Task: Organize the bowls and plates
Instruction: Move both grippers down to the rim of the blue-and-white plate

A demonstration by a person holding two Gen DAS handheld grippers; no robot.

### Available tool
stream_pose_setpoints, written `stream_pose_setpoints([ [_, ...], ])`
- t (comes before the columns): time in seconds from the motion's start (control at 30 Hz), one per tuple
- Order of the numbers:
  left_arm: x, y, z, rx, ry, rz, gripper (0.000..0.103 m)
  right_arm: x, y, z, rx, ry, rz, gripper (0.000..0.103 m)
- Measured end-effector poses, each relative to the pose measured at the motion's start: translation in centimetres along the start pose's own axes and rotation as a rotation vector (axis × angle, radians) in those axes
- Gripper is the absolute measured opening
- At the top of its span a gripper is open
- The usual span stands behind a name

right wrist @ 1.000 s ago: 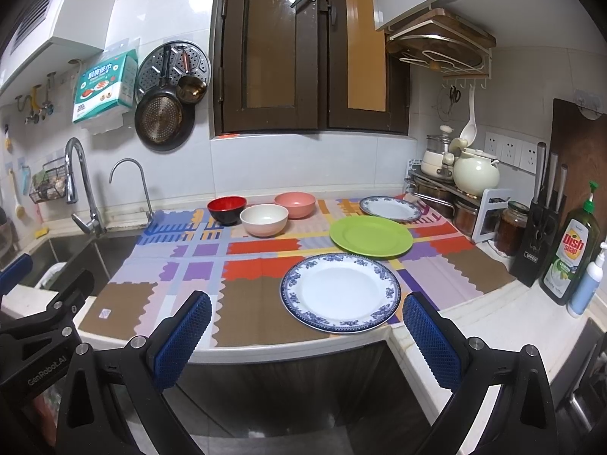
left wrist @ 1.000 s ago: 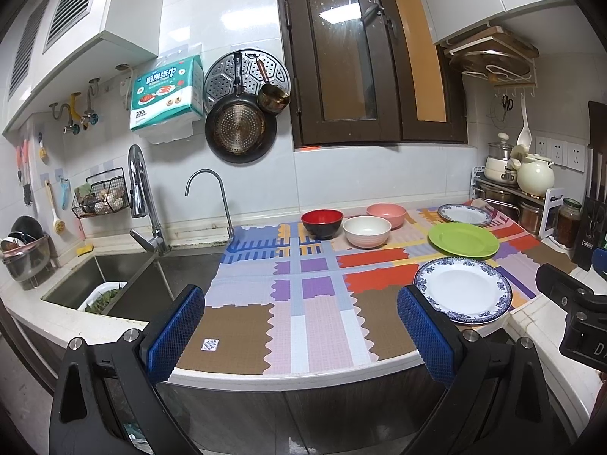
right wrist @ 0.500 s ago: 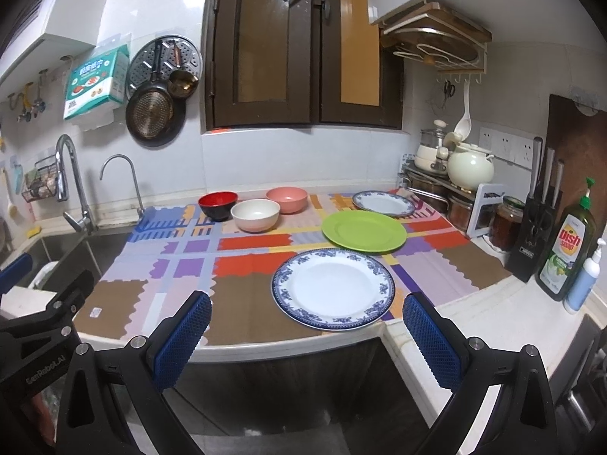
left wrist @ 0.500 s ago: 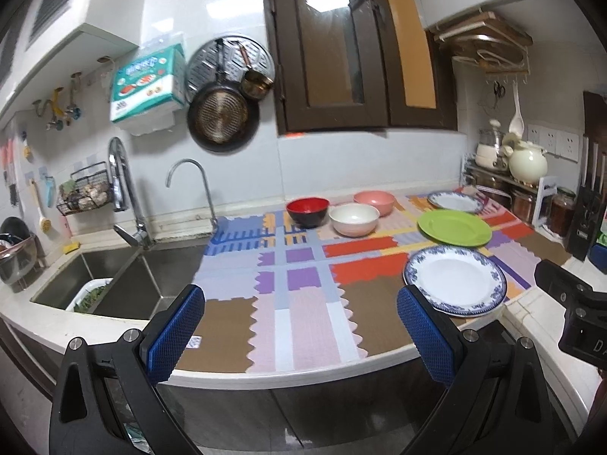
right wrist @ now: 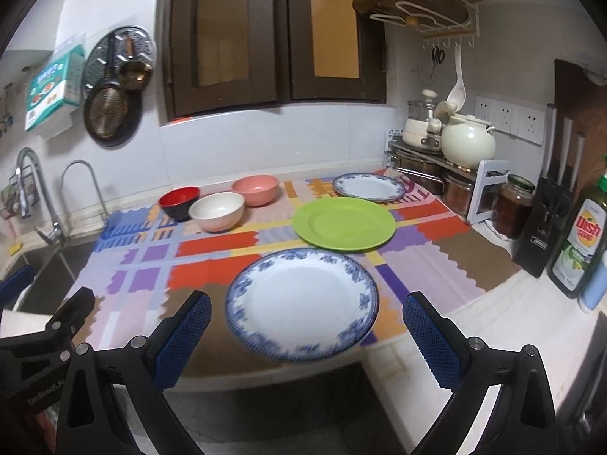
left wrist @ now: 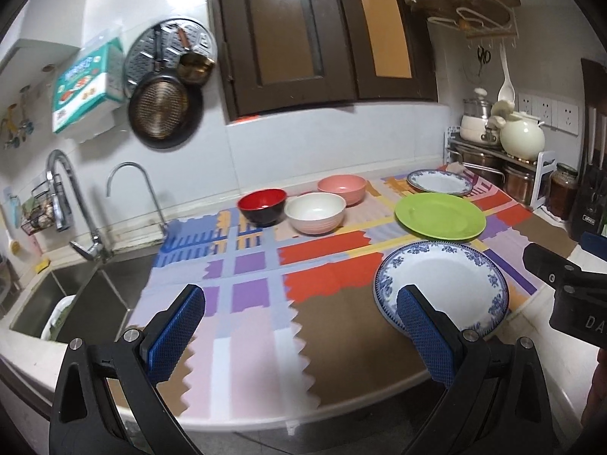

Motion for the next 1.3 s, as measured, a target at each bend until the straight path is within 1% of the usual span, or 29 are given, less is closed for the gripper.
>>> stream_pose_setpoints([
  [0.17, 2.2, -0.4, 3.5, -0.042, -0.008, -0.005, 0.103, 2.5, -0.7, 4.2, -0.032, 0.007, -0.009, 0.102],
  [0.3, 3.5, 0.1, 5.9, -0.086, -0.025, -0.007, 0.100, 4.0, -1.0, 7.1, -0.046, -0.010, -0.013, 0.102],
  [0.4, 4.4, 0.7, 7.6, -0.131, -0.026, 0.005, 0.099, 4.8, -0.6, 9.2, -0.075, -0.023, -0.006, 0.102],
  [0.47, 4.9, 1.0, 8.8, -0.158, -0.026, 0.015, 0.097, 5.2, -0.3, 10.5, -0.100, -0.028, -0.002, 0.102],
  [0.6, 6.0, 2.4, 11.2, -0.231, -0.004, 0.031, 0.095, 5.8, 0.7, 13.1, -0.157, -0.039, 0.013, 0.102],
  [0.67, 6.4, 2.8, 12.3, -0.265, 0.004, 0.034, 0.094, 6.0, 1.4, 14.2, -0.187, -0.039, 0.023, 0.099],
  [0.73, 6.8, 3.5, 13.3, -0.304, 0.018, 0.035, 0.093, 6.3, 2.1, 15.3, -0.226, -0.029, 0.031, 0.098],
  [0.8, 7.3, 4.2, 14.3, -0.330, 0.022, 0.041, 0.092, 6.4, 2.7, 16.1, -0.252, -0.037, 0.041, 0.098],
  [0.93, 7.9, 5.3, 15.8, -0.375, 0.036, 0.045, 0.086, 6.7, 4.1, 17.8, -0.306, -0.038, 0.053, 0.092],
  [1.0, 8.3, 5.7, 16.4, -0.391, 0.040, 0.047, 0.085, 6.8, 4.6, 18.3, -0.326, -0.043, 0.062, 0.090],
  [1.07, 8.6, 6.2, 17.1, -0.414, 0.049, 0.038, 0.080, 7.0, 5.0, 18.9, -0.343, -0.050, 0.067, 0.088],
  [1.2, 9.1, 7.3, 18.4, -0.466, 0.062, 0.028, 0.077, 7.2, 5.8, 19.9, -0.371, -0.046, 0.070, 0.083],
  [1.3, 9.3, 7.7, 19.0, -0.486, 0.068, 0.030, 0.072, 7.3, 6.2, 20.4, -0.393, -0.051, 0.070, 0.079],
])
Point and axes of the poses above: each gripper's, at about its wrist camera, not at the fingertips, and z roughly the way its jaws point, x to its right, y to its underside, the point moved 9 cm from there along z, roughly the way its jaws point, and after that the axes turned 11 degrees about -z, right-handed, at the moved point
